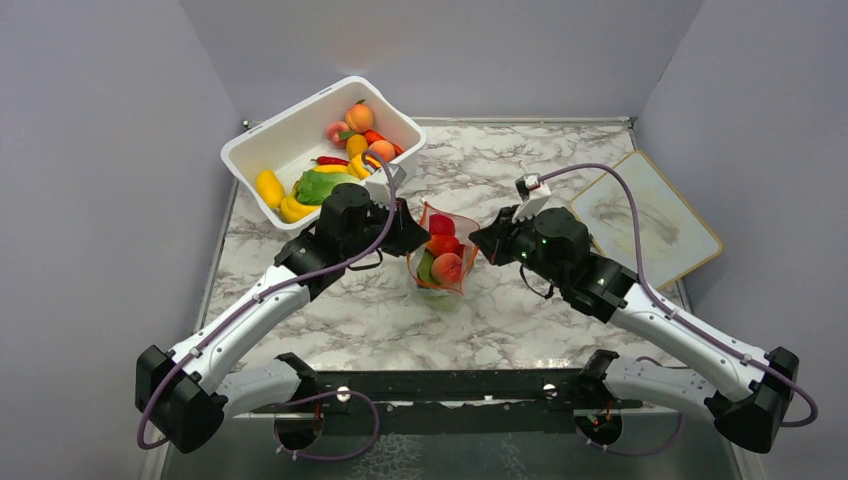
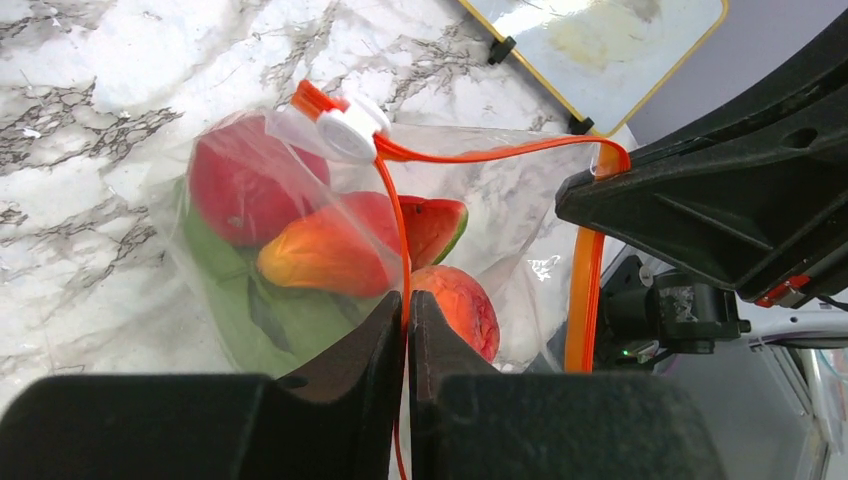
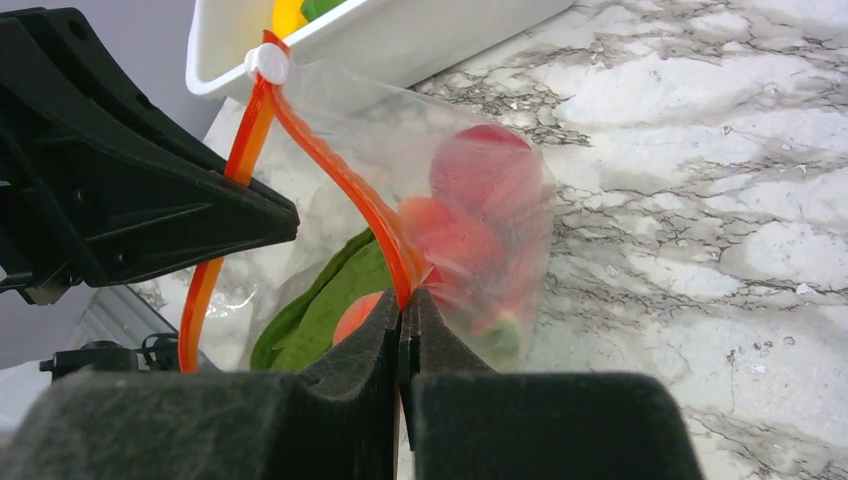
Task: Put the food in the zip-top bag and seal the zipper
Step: Pick up the fake fruit from the bin.
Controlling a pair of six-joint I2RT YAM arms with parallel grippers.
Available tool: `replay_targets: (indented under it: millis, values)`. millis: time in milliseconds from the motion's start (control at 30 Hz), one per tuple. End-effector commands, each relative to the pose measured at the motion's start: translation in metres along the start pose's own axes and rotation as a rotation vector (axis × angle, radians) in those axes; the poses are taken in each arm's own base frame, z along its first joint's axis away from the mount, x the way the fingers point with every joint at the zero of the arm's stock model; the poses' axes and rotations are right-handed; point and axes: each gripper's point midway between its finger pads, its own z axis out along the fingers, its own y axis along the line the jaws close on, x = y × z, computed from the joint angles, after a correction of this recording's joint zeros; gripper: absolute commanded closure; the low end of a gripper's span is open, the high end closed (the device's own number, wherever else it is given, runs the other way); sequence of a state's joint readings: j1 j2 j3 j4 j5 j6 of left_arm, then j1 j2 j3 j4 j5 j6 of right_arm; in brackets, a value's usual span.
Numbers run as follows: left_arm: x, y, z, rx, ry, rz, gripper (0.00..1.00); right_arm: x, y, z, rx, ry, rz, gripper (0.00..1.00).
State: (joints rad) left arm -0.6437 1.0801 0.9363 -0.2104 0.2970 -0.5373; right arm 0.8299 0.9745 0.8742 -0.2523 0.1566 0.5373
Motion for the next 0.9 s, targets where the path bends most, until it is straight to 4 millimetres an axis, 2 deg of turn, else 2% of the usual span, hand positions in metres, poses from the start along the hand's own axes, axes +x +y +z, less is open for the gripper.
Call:
replay_targets:
  millis: [0,67,200,333,500,600,733,867]
  values:
    - [-0.007,0.005,0.002,-0.035,-0.025,0.036,0.87,-0.002,0.004,0.003,-0.025,-0.012,-0.030,0.99]
    - [-0.010,0.006,0.001,-0.048,-0.032,0.047,0.76,0.004,0.005,0.004,-0.037,-0.002,-0.026,0.99]
    - [-0.026,0.015,-0.005,-0.123,-0.079,0.082,0.44,-0.001,0.005,-0.002,-0.043,-0.028,-0.021,0.99]
    - [-0.050,0.026,-0.011,-0.216,-0.136,0.157,0.26,-0.006,0.005,-0.006,-0.053,-0.055,-0.029,0.99]
    - [-0.078,0.049,-0.012,-0.370,-0.167,0.252,0.01,-0.001,0.009,-0.002,-0.069,-0.029,-0.026,0.99]
    - [-0.096,0.055,-0.010,-0.418,-0.193,0.272,0.01,0.000,0.011,0.002,-0.072,-0.013,-0.039,0.99]
    - [-0.108,0.055,-0.004,-0.402,-0.169,0.275,0.01,-0.007,0.015,0.008,-0.064,-0.010,-0.040,0.99]
    - [-0.129,0.078,-0.007,-0.459,-0.139,0.248,0.01,-0.013,0.019,0.011,-0.055,0.007,-0.033,0.99]
